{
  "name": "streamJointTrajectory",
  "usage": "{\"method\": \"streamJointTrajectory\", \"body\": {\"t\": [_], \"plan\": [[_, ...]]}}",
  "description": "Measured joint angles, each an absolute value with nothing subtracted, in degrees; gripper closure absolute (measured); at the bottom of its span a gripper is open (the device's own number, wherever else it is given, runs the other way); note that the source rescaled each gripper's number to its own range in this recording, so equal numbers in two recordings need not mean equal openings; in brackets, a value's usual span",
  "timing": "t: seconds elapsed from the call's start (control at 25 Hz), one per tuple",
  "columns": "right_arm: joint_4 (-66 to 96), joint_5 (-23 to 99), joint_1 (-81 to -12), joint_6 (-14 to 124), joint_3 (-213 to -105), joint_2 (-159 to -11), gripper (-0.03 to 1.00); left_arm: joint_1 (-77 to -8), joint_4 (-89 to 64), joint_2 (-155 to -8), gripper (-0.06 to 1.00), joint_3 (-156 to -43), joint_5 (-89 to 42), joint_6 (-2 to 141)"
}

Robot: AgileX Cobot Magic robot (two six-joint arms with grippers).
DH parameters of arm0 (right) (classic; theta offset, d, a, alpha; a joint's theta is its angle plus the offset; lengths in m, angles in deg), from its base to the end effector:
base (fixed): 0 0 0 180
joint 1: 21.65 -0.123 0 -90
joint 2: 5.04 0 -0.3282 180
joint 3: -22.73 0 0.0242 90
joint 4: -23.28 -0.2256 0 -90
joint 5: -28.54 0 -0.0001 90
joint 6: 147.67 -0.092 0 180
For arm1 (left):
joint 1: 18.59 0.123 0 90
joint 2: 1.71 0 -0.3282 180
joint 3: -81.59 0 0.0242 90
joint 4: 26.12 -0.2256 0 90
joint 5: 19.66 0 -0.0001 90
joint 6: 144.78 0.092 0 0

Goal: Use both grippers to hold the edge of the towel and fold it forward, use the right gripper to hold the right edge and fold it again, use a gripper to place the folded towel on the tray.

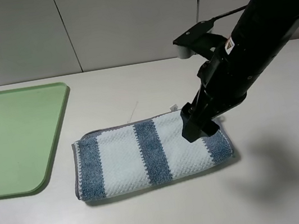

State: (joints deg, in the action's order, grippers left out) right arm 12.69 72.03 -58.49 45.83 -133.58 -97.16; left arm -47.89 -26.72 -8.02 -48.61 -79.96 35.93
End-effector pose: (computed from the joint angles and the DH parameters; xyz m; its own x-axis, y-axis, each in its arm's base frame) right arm 0.2000 0.1644 0.2894 -0.6789 -0.6333 -0.3715 -0.7032 0.7063 0.0810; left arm -0.0607 0.0350 0.2639 -0.3793 0.2330 -0.8954 0.4890 0.8721 0.0198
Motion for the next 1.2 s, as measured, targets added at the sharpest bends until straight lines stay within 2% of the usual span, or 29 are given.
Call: {"method": "streamJointTrajectory", "body": {"t": [0.24, 0.32, 0.64, 0.84, 1.2], "plan": [[12.69, 71.91, -58.49, 44.52, -133.58, -94.81, -0.03, -47.67, -26.89, -8.02, -0.02, -48.61, -79.96, 36.05], [12.66, 71.85, -58.49, 43.36, -133.58, -94.74, -0.03, -45.69, -26.89, -8.02, -0.02, -48.61, -79.96, 36.05], [16.92, 69.08, -58.49, 34.06, -133.58, -94.74, -0.03, -28.48, -26.89, -8.02, -0.01, -48.61, -79.96, 36.05], [23.82, 67.38, -58.49, 26.73, -133.58, -95.36, -0.03, -20.35, -26.89, -8.02, -0.01, -48.61, -79.96, 36.05], [24.83, 66.2, -54.76, 22.46, -133.58, -101.57, -0.03, -18.2, -26.89, -8.02, -0.01, -48.61, -79.96, 36.05]]}}
